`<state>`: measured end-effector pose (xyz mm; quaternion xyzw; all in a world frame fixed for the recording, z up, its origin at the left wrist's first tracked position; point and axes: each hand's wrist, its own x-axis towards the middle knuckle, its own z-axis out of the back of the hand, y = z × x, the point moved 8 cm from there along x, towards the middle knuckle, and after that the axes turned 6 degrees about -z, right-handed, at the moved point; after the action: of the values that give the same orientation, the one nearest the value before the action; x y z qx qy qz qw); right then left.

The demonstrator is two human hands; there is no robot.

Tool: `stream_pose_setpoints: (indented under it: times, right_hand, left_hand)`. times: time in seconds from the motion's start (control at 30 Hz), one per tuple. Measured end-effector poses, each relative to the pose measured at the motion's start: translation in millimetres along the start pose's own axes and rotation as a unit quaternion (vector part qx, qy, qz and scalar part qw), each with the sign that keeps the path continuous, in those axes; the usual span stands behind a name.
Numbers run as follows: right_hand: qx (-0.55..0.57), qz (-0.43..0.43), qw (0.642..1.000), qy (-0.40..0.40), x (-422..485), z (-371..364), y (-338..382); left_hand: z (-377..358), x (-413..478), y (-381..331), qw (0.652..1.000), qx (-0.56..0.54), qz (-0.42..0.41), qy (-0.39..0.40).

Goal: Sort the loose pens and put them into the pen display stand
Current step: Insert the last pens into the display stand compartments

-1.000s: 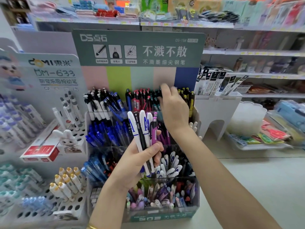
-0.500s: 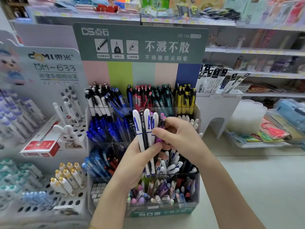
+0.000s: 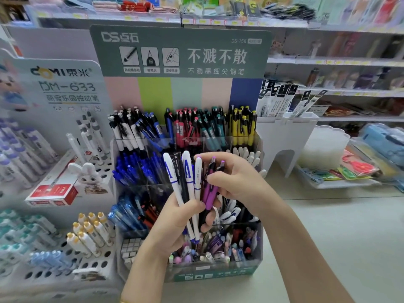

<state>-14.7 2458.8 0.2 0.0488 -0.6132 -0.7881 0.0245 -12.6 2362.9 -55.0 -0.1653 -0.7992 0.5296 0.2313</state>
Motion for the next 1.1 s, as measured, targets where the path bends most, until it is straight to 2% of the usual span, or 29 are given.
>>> stream_pose_setpoints:
  times: [0.27,0.43,0.73,0.9,1.1]
  right_hand:
    - [0.033,0.011,0.999,-0.004,-5,-4,6]
    - [0.003,-0.003,0.998,-0.061,-5,4,-5]
    - [0.014,0.006,0.989,-0.147,-9,19,-11]
    - [0.044,0.008,0.986,-0.162,-15,24,-10]
    - [0.029,0.022,0.98,-0.195,-16,34,-12]
  left_hand:
    - [-2,-3,-8,0.999,0.029,-0.016,-0.008]
    - [1,-3,-12,0.995,0.085,-0.005,-0.058]
    - [-5,6,-17,0.991,0.109,-0.029,-0.074]
    - [-10,11,-19,0.989,0.127,-0.045,-0.065]
    - [4,14,-10,0.978,0.158,-0.035,-0.13]
